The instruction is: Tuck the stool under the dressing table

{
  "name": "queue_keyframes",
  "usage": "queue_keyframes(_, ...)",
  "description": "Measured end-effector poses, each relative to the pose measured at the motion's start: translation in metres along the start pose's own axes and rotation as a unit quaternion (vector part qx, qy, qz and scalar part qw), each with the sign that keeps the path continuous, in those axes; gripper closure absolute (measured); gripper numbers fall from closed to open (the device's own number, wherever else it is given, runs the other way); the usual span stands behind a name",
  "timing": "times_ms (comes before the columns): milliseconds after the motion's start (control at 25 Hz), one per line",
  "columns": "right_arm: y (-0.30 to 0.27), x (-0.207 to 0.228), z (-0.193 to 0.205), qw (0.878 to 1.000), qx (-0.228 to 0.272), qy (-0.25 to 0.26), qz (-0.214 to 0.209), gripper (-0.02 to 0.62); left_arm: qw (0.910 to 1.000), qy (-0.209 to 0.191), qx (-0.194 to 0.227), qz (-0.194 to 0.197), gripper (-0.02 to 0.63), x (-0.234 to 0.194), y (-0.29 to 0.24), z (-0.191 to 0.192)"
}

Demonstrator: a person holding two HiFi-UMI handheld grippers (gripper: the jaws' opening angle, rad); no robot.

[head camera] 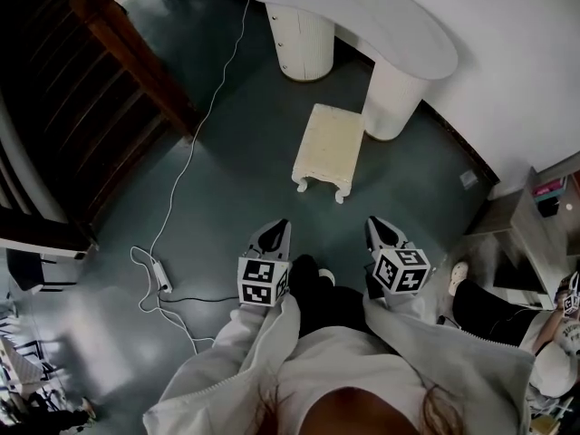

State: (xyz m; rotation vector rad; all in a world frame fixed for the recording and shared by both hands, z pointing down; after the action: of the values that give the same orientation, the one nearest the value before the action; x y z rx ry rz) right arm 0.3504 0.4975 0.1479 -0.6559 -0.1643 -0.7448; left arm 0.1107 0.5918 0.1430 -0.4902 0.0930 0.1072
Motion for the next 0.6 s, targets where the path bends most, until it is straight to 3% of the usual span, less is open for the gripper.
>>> queue_keyframes(280,0.001,0.005,0.008,1.000,-0.005,-0.017,0.003,0.545,0.9997,-0.011,0.001,-0.023,0.589,-0.004,0.004,-0.001)
queue_keyframes(600,-0.014,0.009,0.005,1.000,0.002,-0.024,0.013,0.545,0.9999,-0.007,-0.003,-0.013,0.589,-0.016,-0.009,0.002)
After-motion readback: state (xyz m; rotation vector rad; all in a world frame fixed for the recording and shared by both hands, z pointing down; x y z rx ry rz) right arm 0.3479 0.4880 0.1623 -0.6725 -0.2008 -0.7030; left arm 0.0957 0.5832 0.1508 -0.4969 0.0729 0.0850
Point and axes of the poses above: the fingertips, and each gripper's own axes: y backward along the fingers, x to its right, z out of its underside, the point moved 7 cm from there along y, backward along the fingers, and after that the axes turned 2 degrees about -z, right-handed, at the moved point
